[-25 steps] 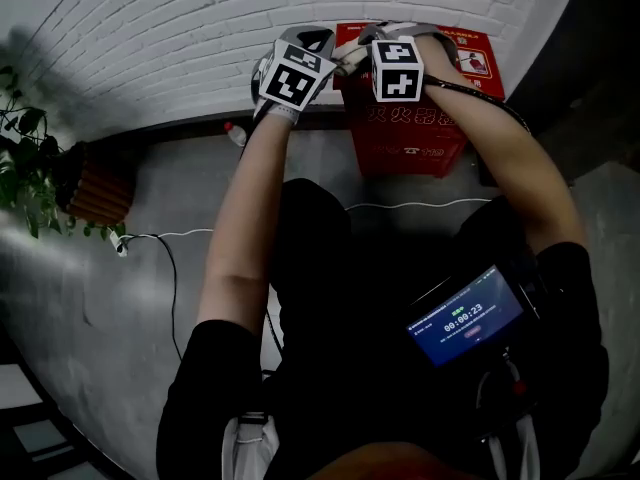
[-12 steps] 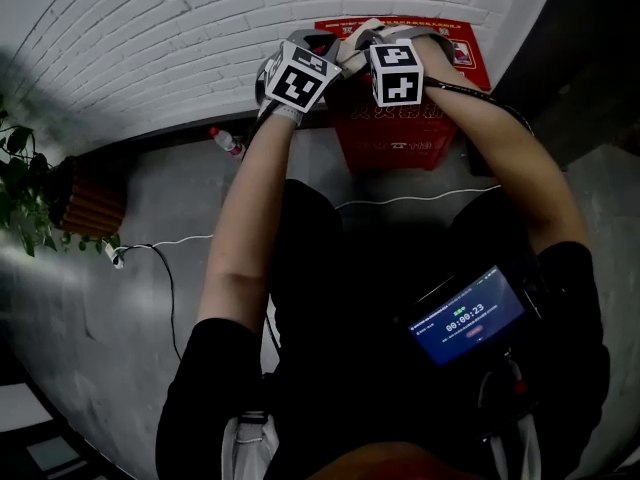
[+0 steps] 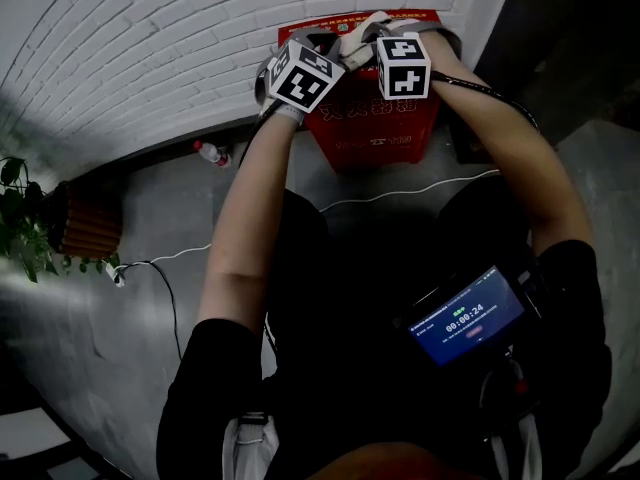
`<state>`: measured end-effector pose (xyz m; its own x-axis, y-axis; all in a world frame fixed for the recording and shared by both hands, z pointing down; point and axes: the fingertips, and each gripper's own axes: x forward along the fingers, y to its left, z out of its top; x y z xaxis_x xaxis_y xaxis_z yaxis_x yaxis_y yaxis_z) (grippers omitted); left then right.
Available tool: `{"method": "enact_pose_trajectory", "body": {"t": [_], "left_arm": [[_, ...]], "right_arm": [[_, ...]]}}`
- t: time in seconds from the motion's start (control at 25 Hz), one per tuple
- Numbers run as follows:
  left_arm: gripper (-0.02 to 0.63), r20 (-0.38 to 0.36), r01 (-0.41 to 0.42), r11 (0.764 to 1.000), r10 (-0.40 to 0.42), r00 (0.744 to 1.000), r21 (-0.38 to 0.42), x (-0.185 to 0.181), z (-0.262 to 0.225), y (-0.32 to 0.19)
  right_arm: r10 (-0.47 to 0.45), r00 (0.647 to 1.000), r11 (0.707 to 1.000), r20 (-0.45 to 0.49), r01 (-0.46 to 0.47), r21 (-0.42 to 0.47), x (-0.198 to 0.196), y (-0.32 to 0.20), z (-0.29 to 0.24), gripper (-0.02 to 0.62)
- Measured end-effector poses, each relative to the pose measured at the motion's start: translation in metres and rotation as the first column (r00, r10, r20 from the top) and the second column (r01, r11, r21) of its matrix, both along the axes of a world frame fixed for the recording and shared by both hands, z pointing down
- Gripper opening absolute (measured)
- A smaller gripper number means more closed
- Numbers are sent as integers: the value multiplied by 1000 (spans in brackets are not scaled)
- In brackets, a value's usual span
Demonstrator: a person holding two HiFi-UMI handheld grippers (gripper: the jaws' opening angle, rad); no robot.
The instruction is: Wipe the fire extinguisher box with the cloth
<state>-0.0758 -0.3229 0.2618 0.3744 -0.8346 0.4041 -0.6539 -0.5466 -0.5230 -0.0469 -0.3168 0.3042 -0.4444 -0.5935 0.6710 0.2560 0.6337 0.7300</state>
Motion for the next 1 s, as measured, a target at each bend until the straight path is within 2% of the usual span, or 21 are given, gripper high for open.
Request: {"method": "enact_pose_trajectory", "body": {"t": [0.48, 0.76, 1.0], "left_arm": [[3, 28, -84, 996, 83, 996, 10, 75, -3, -3], [3, 9, -100, 995, 100, 995, 26, 91, -9, 0], [3, -25, -94, 995, 95, 995, 43, 85, -12, 6]], "right_arm": [[110, 993, 994, -36, -110, 10, 103, -8, -5, 77], [160, 985, 987, -58, -159, 27, 146, -4, -4, 77], [209, 977, 978, -44, -208, 16, 172, -5, -1, 77]]}}
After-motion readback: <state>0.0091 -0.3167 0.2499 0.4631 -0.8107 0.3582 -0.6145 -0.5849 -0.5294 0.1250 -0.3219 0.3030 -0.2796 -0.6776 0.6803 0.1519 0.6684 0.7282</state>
